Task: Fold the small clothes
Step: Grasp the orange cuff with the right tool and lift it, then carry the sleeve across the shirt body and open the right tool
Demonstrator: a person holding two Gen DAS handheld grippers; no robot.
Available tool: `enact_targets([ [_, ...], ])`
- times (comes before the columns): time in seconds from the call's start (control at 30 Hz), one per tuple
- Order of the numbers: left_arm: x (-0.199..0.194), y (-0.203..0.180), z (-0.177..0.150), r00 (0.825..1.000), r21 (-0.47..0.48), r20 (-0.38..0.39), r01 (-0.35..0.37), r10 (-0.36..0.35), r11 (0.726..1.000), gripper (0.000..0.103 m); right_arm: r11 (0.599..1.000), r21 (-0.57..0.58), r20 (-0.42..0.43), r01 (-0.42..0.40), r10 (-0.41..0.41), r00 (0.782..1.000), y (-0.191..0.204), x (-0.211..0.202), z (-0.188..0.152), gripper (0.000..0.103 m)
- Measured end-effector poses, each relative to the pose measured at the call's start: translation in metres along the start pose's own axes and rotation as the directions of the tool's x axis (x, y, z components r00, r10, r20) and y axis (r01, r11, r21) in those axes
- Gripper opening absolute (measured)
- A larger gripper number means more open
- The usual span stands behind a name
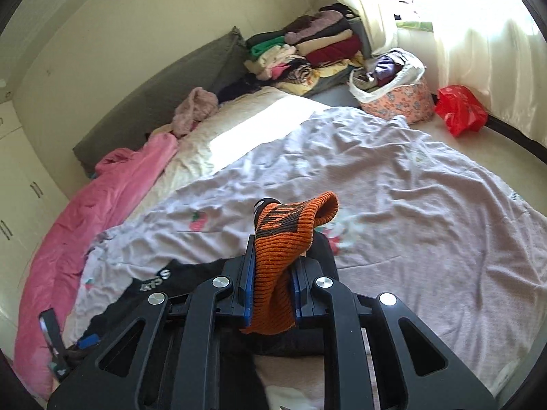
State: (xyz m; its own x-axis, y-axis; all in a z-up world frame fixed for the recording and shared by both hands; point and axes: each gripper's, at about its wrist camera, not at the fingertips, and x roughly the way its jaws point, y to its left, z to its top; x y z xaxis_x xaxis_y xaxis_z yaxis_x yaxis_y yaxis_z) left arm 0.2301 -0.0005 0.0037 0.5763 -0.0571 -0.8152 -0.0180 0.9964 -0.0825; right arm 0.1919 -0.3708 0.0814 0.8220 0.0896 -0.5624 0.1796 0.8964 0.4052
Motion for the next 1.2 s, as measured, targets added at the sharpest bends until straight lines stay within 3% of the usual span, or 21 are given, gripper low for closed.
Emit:
enact_targets([
  [0.2,-0.006,0.015,0.004,0.999,-0.02,0.052,-0.001,0.002,1.0,0.094,0.99,-0.078,-0.043,-0.116,0.113,0.993,0.079,0.019,-0.007,0.015],
  [0.57,0.001,0.029,-0.02,0.995,-0.002,0.046,0.093,-0.093,0.996,0.094,0.968,-0.183,-0.169,-0.171,0.14,0.976,0.182,0.079,-0.062,0.016],
  [0.93,-0.001,0.025,-0.038,0.981,0.072,0.057,0.179,-0.183,0.981,0.094,0.961,-0.208,-0.166,-0.183,0.15,0.975,0.215,0.098,-0.092,0.023],
  [1.07,-0.002,0.029,-0.036,0.977,0.055,0.054,0.204,-0.207,0.977,0.094,0.967,-0.206,-0.14,-0.147,0.12,0.983,0.209,0.096,-0.093,0.027],
  [1.2,-0.003,0.031,-0.033,0.964,0.029,0.044,0.263,-0.264,0.964,0.094,0.972,-0.216,-0.13,-0.096,0.069,0.989,0.193,0.094,-0.093,0.037],
])
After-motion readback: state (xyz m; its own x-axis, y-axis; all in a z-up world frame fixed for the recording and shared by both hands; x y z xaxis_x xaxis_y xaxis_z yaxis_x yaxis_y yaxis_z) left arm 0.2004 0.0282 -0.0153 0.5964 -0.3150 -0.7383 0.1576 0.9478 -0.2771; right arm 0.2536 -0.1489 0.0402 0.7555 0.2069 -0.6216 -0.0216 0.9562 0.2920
